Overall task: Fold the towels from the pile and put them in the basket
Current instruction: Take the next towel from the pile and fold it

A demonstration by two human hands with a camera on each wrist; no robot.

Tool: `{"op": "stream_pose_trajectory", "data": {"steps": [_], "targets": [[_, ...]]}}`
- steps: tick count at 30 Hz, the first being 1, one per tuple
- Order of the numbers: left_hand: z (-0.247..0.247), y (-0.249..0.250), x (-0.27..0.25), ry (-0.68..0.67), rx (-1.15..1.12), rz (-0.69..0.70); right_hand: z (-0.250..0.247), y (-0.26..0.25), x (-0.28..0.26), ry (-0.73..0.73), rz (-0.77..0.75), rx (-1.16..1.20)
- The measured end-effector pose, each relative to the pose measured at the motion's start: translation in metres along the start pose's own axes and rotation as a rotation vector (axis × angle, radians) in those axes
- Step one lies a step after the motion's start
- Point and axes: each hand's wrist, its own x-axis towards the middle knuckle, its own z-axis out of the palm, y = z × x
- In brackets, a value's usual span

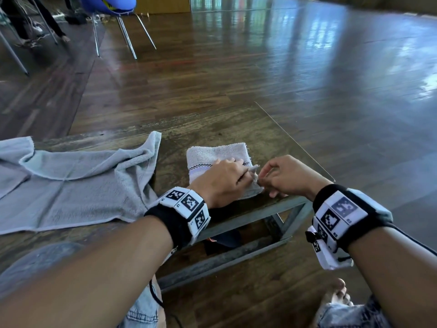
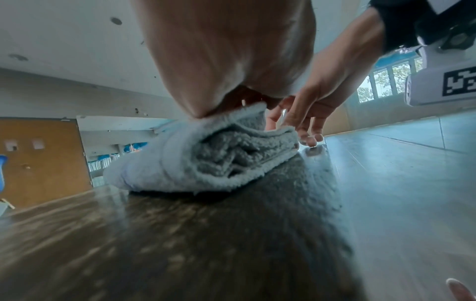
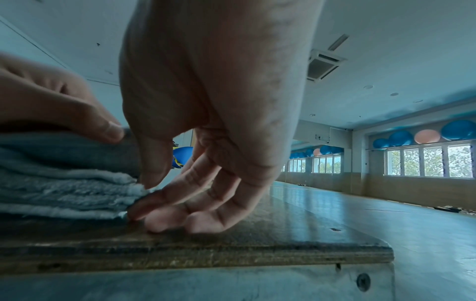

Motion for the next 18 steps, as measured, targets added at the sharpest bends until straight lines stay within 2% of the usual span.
{"op": "stream_pose_trajectory", "data": {"steps": [4, 7, 11, 13, 14, 16, 17, 18], "targets": [[0.007, 0.005, 0.002, 0.054, -0.035, 0.044, 0.0, 0.0, 0.0, -0.007, 0.01, -0.006], [0.014, 0.01, 0.001, -0.054, 0.128, 0.073, -0.003, -0.001, -0.002, 0.01, 0.014, -0.036], [0.019, 0.009, 0.0, -0.132, 0.221, 0.081, -0.004, -0.006, -0.003, 0.188, -0.036, -0.138], [0.017, 0.008, 0.002, -0.167, 0.13, 0.066, -0.001, -0.01, -0.002, 0.176, -0.069, -0.119], [0.014, 0.008, 0.002, -0.183, 0.013, 0.035, 0.002, -0.01, -0.002, 0.144, -0.084, -0.121], [0.003, 0.007, 0.004, -0.11, -0.266, -0.064, 0.005, -0.011, 0.0, 0.114, -0.105, -0.14], [-0.002, 0.006, 0.007, -0.017, -0.31, -0.105, 0.005, -0.011, 0.0, 0.113, -0.107, -0.17], [-0.004, 0.003, 0.009, 0.08, -0.24, -0.15, 0.005, -0.011, 0.001, 0.107, -0.1, -0.22]]}}
